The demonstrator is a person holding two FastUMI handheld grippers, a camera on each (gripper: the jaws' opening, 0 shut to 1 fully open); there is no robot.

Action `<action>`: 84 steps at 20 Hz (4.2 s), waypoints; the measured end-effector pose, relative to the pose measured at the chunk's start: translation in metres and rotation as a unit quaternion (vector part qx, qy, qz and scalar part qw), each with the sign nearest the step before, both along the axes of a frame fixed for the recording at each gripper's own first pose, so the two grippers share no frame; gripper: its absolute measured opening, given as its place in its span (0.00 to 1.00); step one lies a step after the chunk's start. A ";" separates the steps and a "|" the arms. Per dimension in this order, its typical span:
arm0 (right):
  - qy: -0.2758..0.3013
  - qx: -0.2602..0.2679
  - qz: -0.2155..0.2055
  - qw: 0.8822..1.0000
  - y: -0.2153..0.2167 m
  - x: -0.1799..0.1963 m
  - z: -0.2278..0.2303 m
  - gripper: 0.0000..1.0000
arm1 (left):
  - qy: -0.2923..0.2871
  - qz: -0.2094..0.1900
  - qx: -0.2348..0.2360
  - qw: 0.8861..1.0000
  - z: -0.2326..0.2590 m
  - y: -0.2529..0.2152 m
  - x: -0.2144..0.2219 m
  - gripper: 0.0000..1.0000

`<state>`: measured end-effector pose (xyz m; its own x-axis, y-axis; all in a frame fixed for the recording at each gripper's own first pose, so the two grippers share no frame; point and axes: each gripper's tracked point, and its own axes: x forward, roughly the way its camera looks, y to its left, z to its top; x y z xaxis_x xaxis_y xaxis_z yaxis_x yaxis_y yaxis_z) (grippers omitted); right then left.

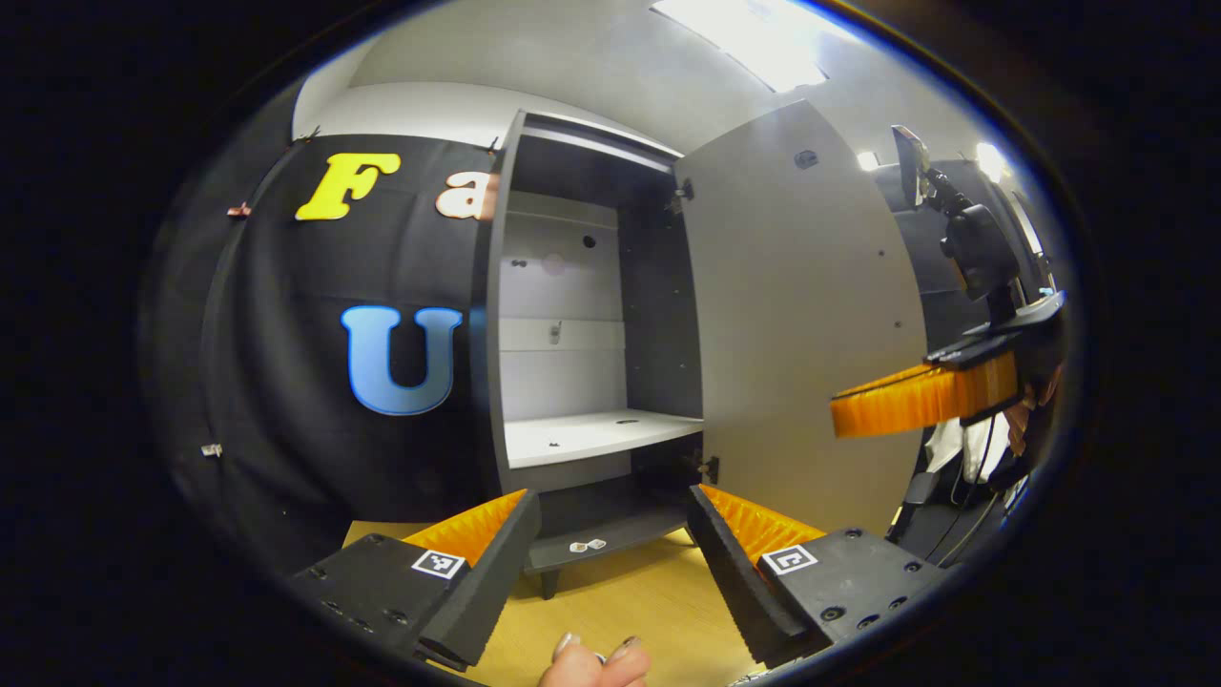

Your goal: Open the cabinet door with the right hand, grasp the bottle in the cabinet with the left hand and place it on the coaster, then close the cabinet door with the right hand.

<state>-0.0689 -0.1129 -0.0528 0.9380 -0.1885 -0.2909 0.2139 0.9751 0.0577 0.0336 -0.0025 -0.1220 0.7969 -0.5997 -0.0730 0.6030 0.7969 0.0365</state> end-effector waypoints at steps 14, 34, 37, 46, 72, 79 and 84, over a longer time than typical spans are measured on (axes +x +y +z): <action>-0.066 -0.057 -0.190 0.978 -0.173 -0.144 0.084 0.95 | -0.011 0.032 -0.018 0.999 0.066 -0.058 0.037 0.97; -0.111 -0.033 -0.013 0.993 -0.203 -0.079 0.098 0.90 | -0.037 0.218 0.013 0.975 0.073 -0.010 0.011 0.96; -0.107 -0.021 -0.015 0.994 -0.175 -0.071 0.095 0.90 | -0.028 0.201 0.018 0.979 0.068 -0.007 0.025 0.96; -0.103 -0.025 -0.023 0.994 -0.098 -0.033 0.090 0.90 | -0.009 0.158 0.002 0.987 0.059 0.039 0.058 0.96; -0.072 -0.022 0.031 0.997 -0.043 0.051 0.054 0.98 | -0.014 0.153 -0.030 0.988 0.087 0.063 0.041 0.96; -0.080 -0.011 0.056 0.995 -0.075 0.049 0.058 0.98 | -0.008 0.159 -0.023 0.987 0.087 0.017 0.034 0.96; -0.075 -0.018 0.074 0.994 -0.083 0.045 0.056 0.98 | -0.031 0.153 -0.022 0.988 0.102 -0.018 0.022 0.96</action>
